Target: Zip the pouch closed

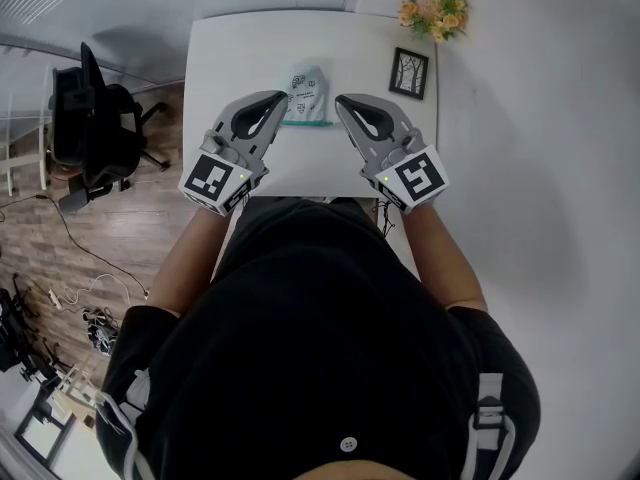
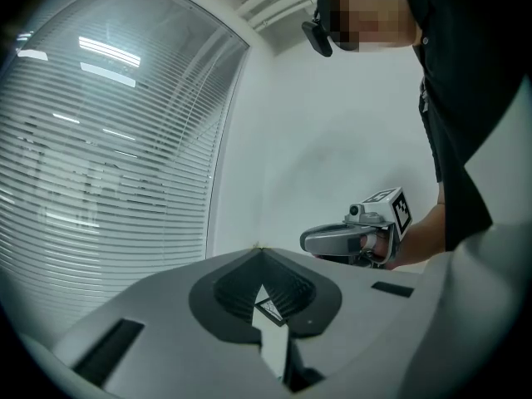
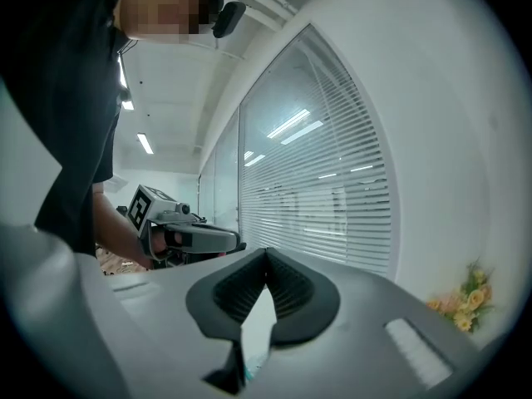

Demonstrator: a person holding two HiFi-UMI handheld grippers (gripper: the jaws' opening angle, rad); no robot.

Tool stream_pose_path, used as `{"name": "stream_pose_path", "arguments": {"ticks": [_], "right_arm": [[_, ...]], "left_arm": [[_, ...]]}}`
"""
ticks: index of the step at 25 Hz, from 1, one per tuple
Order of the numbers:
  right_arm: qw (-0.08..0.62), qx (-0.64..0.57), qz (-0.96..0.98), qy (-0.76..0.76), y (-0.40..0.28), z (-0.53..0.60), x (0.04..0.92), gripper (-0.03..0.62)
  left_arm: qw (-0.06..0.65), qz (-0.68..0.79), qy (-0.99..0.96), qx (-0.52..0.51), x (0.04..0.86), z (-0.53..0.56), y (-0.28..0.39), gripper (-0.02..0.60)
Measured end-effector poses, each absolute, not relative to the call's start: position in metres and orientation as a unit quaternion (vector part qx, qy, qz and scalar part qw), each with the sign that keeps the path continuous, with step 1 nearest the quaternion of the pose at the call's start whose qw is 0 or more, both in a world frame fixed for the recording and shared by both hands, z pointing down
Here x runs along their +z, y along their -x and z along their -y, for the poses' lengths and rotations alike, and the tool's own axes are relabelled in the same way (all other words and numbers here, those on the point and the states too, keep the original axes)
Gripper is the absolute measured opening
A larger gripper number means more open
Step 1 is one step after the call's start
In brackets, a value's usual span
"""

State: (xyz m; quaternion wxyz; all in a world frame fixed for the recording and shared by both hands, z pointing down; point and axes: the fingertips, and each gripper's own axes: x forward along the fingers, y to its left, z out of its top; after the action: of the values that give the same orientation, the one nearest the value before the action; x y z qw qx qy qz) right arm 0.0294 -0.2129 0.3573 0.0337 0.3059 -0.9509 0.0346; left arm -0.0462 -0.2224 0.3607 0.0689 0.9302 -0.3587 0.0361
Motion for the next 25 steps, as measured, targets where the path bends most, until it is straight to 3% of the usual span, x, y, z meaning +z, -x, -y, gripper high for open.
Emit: {"name": "stream_pose_path", "arguments": {"ticks": [7,25], "right_arm": [[0.004,0.022,0.947,-0.322,-0.025,0.217,0.341,0.011],[0.009,0.024,0.945,-0.327,-0.031,0.219,0.346,0.009]], "left_arm": [[0.059,0.350,-0.935,0.027,0.356,0.222,0.037,0.008],[0.060,0.347,-0.936,0.024,0.357,0.224,0.036,0.008]]}}
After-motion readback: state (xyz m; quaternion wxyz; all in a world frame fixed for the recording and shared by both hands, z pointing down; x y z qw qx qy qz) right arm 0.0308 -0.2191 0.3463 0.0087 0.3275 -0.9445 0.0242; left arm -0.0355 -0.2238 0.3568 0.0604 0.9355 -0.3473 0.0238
